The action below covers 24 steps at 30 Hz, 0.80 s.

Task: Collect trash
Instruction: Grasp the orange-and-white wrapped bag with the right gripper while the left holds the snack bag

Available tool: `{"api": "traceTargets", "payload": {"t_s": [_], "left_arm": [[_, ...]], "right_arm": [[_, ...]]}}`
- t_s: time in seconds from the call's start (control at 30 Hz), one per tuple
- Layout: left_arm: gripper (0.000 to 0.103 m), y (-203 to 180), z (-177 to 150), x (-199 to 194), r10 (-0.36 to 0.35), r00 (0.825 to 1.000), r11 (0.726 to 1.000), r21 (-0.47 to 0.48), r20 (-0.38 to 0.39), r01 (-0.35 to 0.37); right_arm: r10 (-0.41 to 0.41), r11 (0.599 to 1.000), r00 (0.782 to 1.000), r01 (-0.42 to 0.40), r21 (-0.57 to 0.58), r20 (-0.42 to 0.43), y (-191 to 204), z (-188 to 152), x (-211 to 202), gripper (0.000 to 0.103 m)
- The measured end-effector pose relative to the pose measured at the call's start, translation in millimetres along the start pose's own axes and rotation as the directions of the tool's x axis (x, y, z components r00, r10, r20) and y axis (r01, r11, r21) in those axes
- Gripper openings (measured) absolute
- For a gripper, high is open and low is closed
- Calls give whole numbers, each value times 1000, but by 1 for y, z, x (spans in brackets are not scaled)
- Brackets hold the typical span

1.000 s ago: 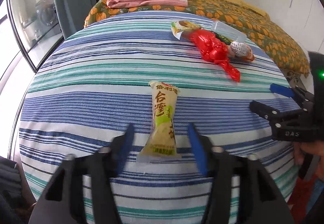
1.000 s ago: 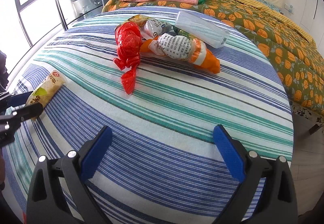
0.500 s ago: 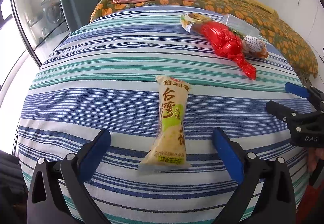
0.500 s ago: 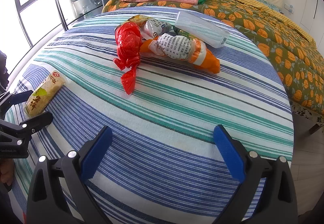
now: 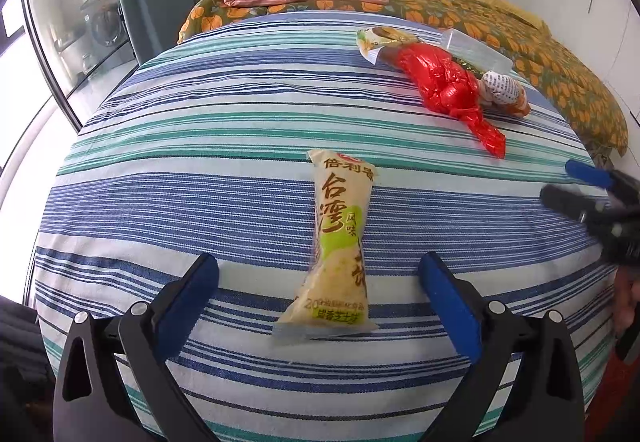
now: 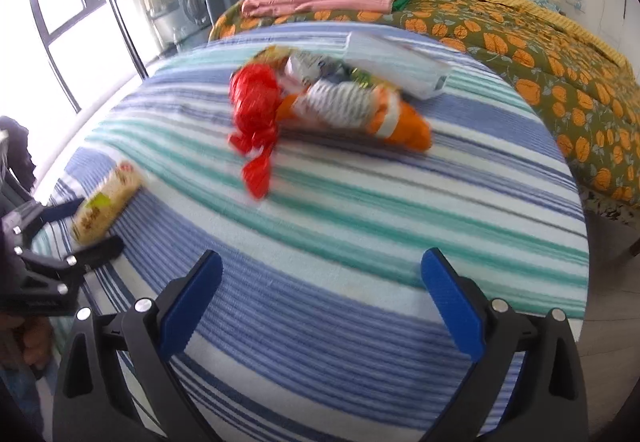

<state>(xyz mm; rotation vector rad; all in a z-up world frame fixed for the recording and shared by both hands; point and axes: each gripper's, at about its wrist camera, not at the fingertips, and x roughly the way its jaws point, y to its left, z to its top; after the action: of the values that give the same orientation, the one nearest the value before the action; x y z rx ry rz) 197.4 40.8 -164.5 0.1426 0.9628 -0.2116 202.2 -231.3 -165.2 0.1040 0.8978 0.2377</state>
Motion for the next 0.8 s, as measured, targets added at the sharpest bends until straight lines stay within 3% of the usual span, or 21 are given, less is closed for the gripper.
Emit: {"api": "traceTargets", "payload": {"t_s": [0.27, 0.37, 0.47, 0.57, 0.67, 0.7, 0.73, 0.8], "left_arm": [[99, 0, 0, 0, 0, 1000, 1000, 0, 0, 0], [99, 0, 0, 0, 0, 1000, 1000, 0, 0, 0], [99, 0, 0, 0, 0, 1000, 1000, -1, 0, 0], [99, 0, 0, 0, -1, 1000, 1000, -1, 0, 1], [99, 0, 0, 0, -1, 1000, 1000, -1, 0, 1], [99, 0, 0, 0, 0, 1000, 1000, -1, 0, 0], [99, 0, 0, 0, 0, 1000, 1000, -1, 0, 0], [99, 0, 0, 0, 0, 1000, 1000, -1, 0, 0]], "right_arm": [[-30, 998, 999, 28, 65, 35, -47, 62, 12, 97], [24, 995, 999, -27, 91, 32, -56, 71, 25, 97], [130, 991, 991, -131, 42, 15, -46, 72, 35, 97], [272, 962, 962, -273, -10, -33, -28, 64, 35, 97], [514, 856, 852, -517, -3, -96, -14, 51, 19, 96], [520, 849, 848, -526, -43, -102, -9, 48, 10, 96], [494, 862, 864, -501, -78, -97, -7, 46, 3, 96], [346, 926, 935, -354, -129, -84, -6, 51, 0, 96]]}}
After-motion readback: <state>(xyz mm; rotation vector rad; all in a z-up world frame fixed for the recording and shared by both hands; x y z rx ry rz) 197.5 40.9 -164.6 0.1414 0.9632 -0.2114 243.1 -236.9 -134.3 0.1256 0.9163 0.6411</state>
